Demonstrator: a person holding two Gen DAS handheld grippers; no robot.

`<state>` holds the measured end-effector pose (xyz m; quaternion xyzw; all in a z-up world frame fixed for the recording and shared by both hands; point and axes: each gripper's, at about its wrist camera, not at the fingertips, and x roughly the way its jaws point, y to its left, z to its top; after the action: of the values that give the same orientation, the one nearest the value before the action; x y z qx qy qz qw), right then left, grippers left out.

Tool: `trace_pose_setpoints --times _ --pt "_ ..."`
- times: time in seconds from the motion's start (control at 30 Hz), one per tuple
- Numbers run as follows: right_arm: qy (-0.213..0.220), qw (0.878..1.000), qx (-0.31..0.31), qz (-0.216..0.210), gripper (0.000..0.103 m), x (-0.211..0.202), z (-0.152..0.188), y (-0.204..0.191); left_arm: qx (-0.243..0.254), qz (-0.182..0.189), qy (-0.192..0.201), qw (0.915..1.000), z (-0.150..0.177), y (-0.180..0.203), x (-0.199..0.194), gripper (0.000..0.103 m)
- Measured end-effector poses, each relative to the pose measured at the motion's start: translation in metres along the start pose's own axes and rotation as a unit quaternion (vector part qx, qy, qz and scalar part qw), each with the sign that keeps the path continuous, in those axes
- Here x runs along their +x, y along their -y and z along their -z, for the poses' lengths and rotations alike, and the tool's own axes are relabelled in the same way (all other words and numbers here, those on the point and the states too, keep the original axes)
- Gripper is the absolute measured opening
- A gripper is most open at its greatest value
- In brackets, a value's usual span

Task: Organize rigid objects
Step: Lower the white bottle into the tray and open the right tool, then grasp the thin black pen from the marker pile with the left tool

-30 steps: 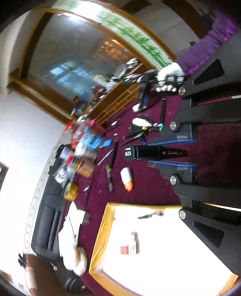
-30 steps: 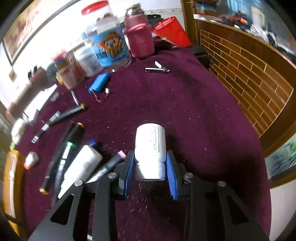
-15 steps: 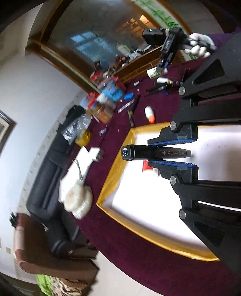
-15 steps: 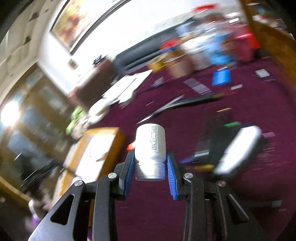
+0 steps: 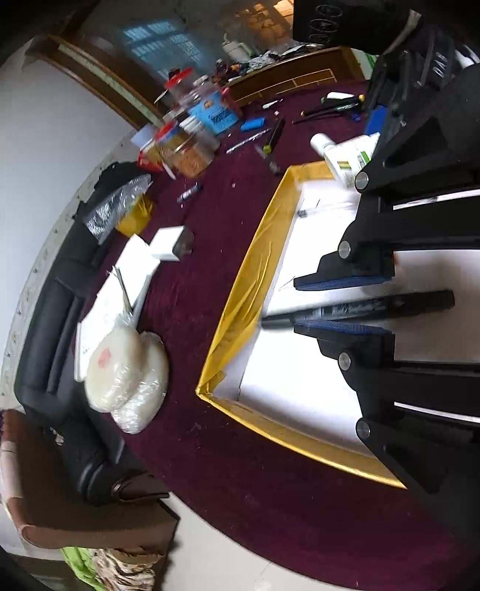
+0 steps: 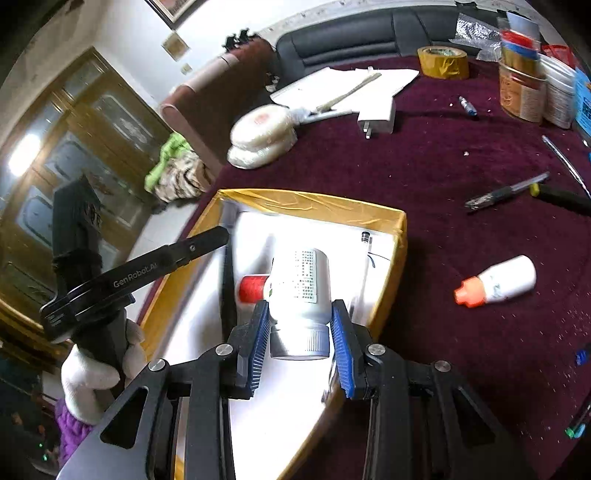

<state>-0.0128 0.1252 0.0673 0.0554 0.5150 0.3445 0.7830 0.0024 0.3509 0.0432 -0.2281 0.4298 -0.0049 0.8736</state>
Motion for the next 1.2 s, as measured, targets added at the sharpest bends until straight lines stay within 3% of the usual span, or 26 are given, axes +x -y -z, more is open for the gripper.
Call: trace_pose_setpoints --times 0.13,0.2,0.37,0.43,0.57,0.7,0.83,1.03,1.2 --pt "-0.013 0.999 0.0 0.036 0.03 0.022 -0.008 0.001 -0.023 0.009 -0.003 0.9997 0.004 -0.009 0.005 0.014" --pt "-0.016 0.999 0.004 0.051 0.03 0.029 -0.011 0.003 -0.024 0.016 -0.003 0.9996 0.009 -0.009 0.002 0.019" --pt "0.012 0.999 0.011 0.048 0.035 0.018 -0.013 0.006 -0.013 0.017 0.016 0.9996 0.023 -0.001 -0.019 0.059" --pt "0.027 0.999 0.01 0.042 0.04 0.005 -0.011 0.008 -0.014 0.024 0.022 0.9994 0.025 0.003 -0.026 0.06" --pt "0.06 0.998 0.015 0.03 0.04 -0.028 -0.005 0.019 -0.01 0.034 0.028 0.999 0.031 0.018 -0.039 0.06" --pt "0.11 0.993 0.012 0.05 0.042 -0.068 0.004 0.039 0.009 0.047 0.033 0.9983 0.039 0.042 -0.051 0.063" --pt "0.179 0.978 0.036 0.099 0.053 -0.124 0.025 0.092 0.047 0.061 0.027 0.9966 0.052 0.08 -0.054 0.067" --pt "0.25 0.942 0.118 0.191 0.054 -0.182 0.059 0.197 0.114 0.079 -0.013 0.9903 0.075 0.158 -0.024 0.067" --pt "0.278 0.919 0.161 0.228 0.054 -0.198 0.077 0.26 0.164 0.078 -0.048 0.9822 0.097 0.222 0.012 0.067"
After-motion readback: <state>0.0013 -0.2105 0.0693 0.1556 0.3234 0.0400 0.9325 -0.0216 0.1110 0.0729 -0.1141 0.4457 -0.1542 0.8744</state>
